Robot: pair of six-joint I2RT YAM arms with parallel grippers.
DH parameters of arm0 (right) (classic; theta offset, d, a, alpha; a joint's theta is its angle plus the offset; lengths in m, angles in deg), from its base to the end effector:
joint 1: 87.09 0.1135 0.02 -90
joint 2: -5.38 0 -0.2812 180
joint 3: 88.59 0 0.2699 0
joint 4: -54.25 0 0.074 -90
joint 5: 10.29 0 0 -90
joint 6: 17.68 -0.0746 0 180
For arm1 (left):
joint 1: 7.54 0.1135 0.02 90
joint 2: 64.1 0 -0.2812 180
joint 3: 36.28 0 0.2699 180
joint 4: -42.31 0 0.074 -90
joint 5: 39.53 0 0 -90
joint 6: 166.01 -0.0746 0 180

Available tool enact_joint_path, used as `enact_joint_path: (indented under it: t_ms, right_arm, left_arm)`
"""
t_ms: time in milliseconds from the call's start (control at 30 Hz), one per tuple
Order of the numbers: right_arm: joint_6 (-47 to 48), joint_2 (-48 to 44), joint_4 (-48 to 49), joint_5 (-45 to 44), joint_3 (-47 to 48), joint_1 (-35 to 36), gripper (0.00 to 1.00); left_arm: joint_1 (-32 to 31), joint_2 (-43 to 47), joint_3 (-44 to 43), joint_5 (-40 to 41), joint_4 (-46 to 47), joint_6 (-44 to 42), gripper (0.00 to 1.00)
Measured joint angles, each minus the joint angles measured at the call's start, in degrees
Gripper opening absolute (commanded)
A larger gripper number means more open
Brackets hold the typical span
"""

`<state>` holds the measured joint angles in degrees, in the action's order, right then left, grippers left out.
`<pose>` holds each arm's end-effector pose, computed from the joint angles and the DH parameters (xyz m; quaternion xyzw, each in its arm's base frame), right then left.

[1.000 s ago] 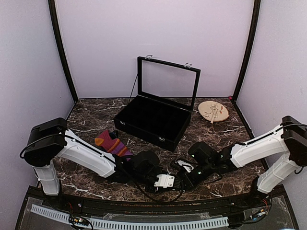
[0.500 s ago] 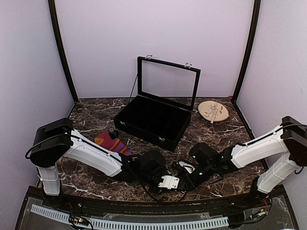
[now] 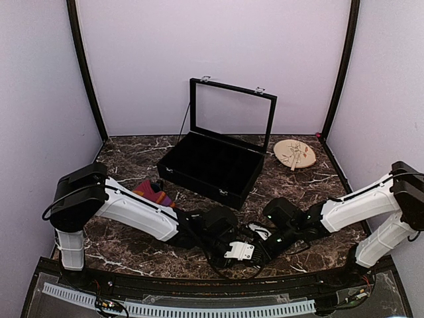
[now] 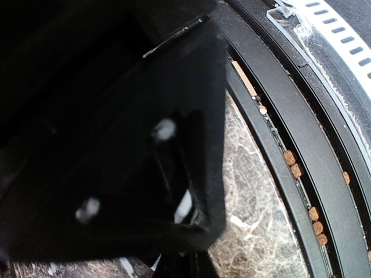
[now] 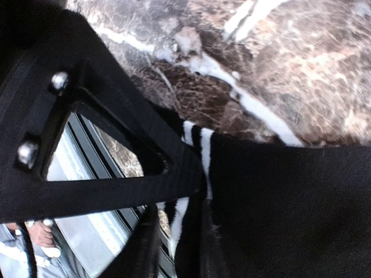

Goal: Roll the socks
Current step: Roll the sock at the center of the board.

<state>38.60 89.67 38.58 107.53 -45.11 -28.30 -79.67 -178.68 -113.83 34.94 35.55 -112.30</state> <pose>0.1120 0.2520 0.1002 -0.2694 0.8922 0.3614 0.0273 0.1215 -0.4418 0.1057 0.7703 0.4900 -0.2379 0.3317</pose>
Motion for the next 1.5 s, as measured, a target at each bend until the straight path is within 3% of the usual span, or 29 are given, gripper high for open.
enact_joint_path:
  t_ms: [133,933,1267,1500]
  right_arm:
    - [0.07,-1.55,-0.66,-1.09,-0.44,-0.09,0.41]
    - [-1.40,-11.06,-4.15,-18.45,-1.64,-1.73,0.53]
    - [-2.58,-20.37,-5.73,-27.89,-4.44,-1.46,0.54]
    - [-3.32,-22.29,-7.87,-36.68,-4.59,5.18,0.55]
  left_arm:
    - [0.33,-0.44,-0.81,-0.94,-0.72,0.35,0.00]
    - [7.39,1.22,-1.73,-0.26,-9.44,3.65,0.00]
    - [9.27,-3.52,-13.62,-7.96,-27.76,5.22,0.00]
    - [10.69,-8.90,-22.45,-14.73,-38.12,6.21,0.00]
